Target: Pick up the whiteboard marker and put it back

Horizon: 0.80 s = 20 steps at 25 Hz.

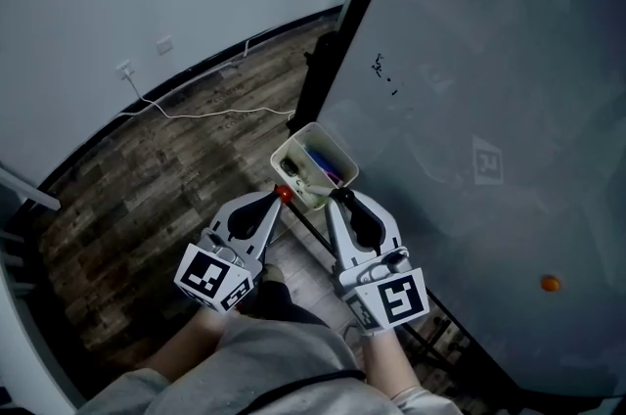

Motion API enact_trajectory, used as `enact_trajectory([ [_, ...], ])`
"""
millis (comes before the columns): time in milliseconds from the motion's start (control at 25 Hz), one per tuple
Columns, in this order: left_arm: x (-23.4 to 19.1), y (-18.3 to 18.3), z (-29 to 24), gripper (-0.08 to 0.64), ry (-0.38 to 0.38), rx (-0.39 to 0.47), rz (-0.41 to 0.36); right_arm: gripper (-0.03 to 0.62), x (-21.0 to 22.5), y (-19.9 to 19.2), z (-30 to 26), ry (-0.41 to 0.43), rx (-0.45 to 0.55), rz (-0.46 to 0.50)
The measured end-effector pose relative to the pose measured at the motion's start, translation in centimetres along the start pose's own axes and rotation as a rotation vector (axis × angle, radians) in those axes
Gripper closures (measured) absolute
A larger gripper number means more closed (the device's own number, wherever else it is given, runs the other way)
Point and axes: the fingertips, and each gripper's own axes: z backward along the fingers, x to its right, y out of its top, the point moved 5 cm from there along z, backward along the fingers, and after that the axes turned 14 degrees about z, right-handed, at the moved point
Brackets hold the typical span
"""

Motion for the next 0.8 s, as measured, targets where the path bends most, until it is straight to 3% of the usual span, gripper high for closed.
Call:
enact_trajectory([
  [800,0.6,1.1,0.5,0.545,-0.041,0.016,0.019,0.515,-0.3,3.3,0.3,0.000,0.036,0.030],
])
